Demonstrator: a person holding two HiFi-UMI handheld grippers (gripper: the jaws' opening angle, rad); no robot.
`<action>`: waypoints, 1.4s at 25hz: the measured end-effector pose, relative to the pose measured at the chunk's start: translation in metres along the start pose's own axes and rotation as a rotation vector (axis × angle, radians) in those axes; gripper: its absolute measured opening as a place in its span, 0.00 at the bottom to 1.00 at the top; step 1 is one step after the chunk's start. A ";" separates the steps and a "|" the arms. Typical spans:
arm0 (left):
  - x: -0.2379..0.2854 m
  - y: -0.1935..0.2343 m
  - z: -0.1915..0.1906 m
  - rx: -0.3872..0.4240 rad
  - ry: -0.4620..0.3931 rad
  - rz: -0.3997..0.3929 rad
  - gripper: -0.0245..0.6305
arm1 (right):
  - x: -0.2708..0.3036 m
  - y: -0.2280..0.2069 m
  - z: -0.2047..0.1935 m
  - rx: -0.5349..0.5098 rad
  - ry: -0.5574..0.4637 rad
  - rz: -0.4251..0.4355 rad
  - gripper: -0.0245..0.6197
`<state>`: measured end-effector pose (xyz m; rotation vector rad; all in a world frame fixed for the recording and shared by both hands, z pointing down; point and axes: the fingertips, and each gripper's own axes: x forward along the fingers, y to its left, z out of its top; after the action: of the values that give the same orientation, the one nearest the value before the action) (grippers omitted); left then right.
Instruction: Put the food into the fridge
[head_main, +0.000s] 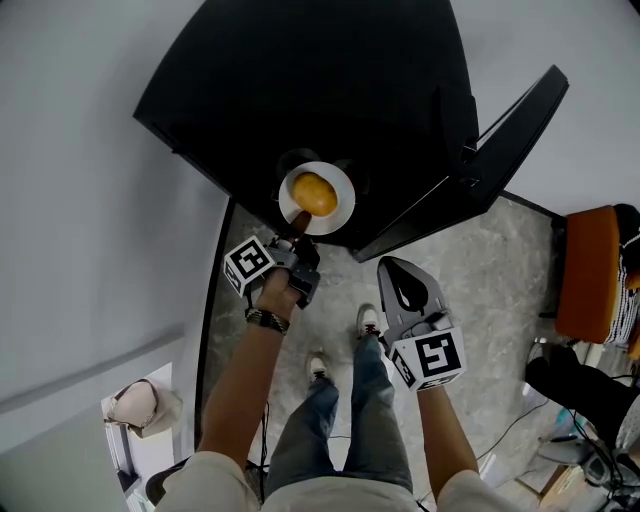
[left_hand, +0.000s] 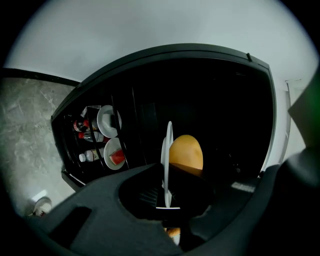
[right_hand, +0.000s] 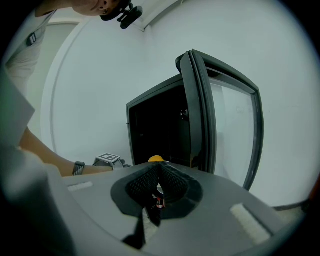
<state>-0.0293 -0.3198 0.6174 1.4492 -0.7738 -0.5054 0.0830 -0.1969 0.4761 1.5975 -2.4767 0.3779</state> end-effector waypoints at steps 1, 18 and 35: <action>0.004 0.001 0.002 0.002 0.000 -0.001 0.05 | 0.000 -0.001 0.000 -0.003 0.001 0.002 0.05; 0.032 0.029 0.021 0.000 -0.021 0.009 0.06 | 0.017 -0.001 -0.005 -0.017 0.019 0.016 0.05; 0.038 0.043 0.026 -0.017 -0.026 -0.006 0.06 | 0.066 -0.009 0.004 0.005 0.007 0.014 0.05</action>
<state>-0.0292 -0.3609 0.6648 1.4324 -0.7846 -0.5353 0.0637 -0.2593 0.4914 1.5786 -2.4853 0.3914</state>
